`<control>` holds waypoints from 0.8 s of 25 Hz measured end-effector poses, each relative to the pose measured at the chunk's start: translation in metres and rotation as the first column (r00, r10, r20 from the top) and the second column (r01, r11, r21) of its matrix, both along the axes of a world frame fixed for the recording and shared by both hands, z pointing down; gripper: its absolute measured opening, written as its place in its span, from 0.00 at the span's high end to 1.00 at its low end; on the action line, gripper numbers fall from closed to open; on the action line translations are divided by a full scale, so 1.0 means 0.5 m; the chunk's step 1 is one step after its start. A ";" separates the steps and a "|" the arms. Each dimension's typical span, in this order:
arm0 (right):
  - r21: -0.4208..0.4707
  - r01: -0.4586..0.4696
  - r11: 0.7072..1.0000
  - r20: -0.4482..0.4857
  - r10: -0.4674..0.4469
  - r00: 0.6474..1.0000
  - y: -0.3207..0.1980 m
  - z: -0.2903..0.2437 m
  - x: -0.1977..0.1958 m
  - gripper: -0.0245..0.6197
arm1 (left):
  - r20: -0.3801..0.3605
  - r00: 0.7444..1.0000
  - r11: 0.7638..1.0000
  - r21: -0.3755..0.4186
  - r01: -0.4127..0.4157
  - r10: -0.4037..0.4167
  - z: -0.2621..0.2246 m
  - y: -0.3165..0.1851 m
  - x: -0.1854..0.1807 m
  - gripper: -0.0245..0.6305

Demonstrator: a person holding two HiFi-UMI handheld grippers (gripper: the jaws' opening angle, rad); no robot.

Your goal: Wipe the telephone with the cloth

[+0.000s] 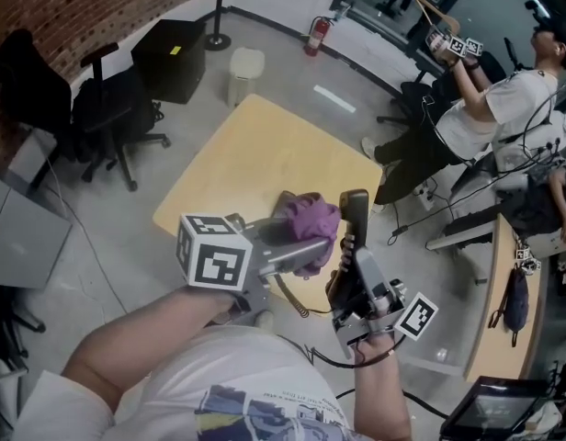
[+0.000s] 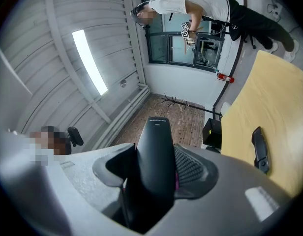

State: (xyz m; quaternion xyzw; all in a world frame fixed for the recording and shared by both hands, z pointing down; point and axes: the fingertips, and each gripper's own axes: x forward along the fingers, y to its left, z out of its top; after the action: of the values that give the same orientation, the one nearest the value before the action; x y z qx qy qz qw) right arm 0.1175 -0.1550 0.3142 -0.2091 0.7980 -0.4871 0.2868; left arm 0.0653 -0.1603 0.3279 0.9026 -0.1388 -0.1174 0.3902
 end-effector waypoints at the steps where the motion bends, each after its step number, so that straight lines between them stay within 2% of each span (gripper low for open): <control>1: -0.003 -0.002 1.000 -0.001 0.002 1.000 -0.003 0.002 0.000 0.58 | -0.008 1.000 1.000 -0.013 0.008 -0.008 0.003 -0.009 0.006 0.74; 4: -0.002 -0.029 1.000 -0.014 0.029 0.999 -0.020 0.004 0.009 0.58 | -0.026 1.000 0.999 -0.047 0.001 -0.002 0.009 -0.016 0.025 0.74; 10: -0.006 -0.039 0.999 -0.057 0.039 0.998 -0.033 0.016 0.020 0.58 | 0.010 0.996 0.993 -0.069 -0.093 0.094 0.037 0.028 0.068 0.74; 20: 0.000 0.000 1.000 -0.083 0.000 0.997 -0.057 0.021 -0.014 0.58 | 0.035 0.983 0.980 -0.087 -0.178 0.182 0.081 0.093 0.042 0.74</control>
State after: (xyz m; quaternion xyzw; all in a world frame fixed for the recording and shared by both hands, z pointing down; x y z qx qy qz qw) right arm 0.1105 -0.1834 0.3249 -0.2292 0.8091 -0.4781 0.2534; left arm 0.0865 -0.1139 0.3683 0.8967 -0.0699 -0.0563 0.4335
